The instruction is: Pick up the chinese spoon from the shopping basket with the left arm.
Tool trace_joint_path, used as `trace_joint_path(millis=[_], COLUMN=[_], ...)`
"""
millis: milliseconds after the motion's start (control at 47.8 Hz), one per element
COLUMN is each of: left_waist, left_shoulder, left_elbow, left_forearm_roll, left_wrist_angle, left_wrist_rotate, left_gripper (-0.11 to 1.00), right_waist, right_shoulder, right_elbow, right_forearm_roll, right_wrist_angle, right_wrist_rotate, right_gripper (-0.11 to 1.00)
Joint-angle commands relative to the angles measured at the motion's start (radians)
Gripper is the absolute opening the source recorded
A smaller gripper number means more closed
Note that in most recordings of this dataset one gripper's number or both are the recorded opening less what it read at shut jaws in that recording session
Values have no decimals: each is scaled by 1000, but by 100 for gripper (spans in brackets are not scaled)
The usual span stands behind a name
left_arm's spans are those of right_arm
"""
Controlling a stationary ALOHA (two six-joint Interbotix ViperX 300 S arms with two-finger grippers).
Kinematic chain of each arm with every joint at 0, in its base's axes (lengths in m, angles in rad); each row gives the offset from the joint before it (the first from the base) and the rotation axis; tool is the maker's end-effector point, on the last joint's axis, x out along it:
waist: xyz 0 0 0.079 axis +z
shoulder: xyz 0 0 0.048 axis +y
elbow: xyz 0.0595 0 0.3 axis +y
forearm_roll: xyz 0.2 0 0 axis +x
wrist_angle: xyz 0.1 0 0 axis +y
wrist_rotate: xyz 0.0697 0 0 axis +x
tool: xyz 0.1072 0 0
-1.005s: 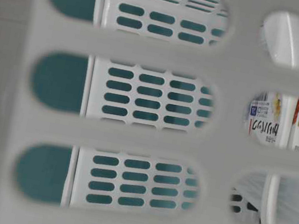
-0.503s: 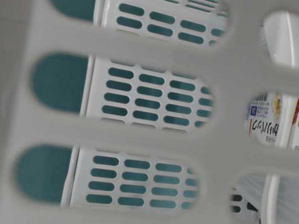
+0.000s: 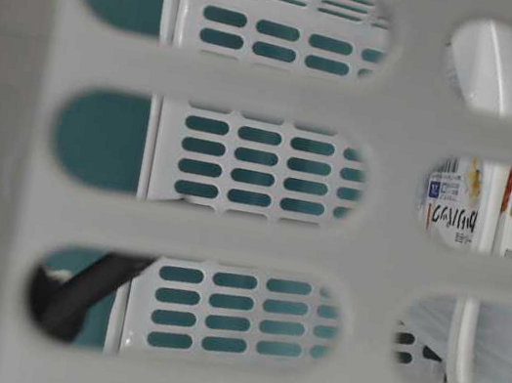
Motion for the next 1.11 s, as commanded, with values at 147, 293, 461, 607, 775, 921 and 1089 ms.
trace_joint_path(millis=[147, 293, 461, 607, 775, 921, 1089], left_waist=[-14, -21, -23, -18, -9, -6, -6], left_shoulder=[77, 130, 193, 235, 258, 278, 295], left_elbow=[-52, -61, -61, -57, -61, -58, -51], left_forearm_roll=[2, 2, 3, 3, 3, 3, 3], left_wrist_angle=[29, 37, 35, 23, 9, -28, -41], left_wrist_rotate=[-110, -129, -138, -130, -129, -129, -130], left_gripper=[59, 90, 89, 89, 89, 89, 84], right_waist=[2, 0, 2, 2, 2, 2, 0], right_shoulder=[-5, -6, -6, -8, -9, -9, -9], right_elbow=[-17, -15, -12, -11, -11, -8, -2], right_forearm_roll=[3, 3, 2, 2, 3, 3, 2], right_wrist_angle=[-11, -11, -11, -11, -25, -26, -26], right_wrist_rotate=[0, 0, 2, 2, 2, 2, 3], right_gripper=[73, 73, 73, 73, 73, 73, 73])
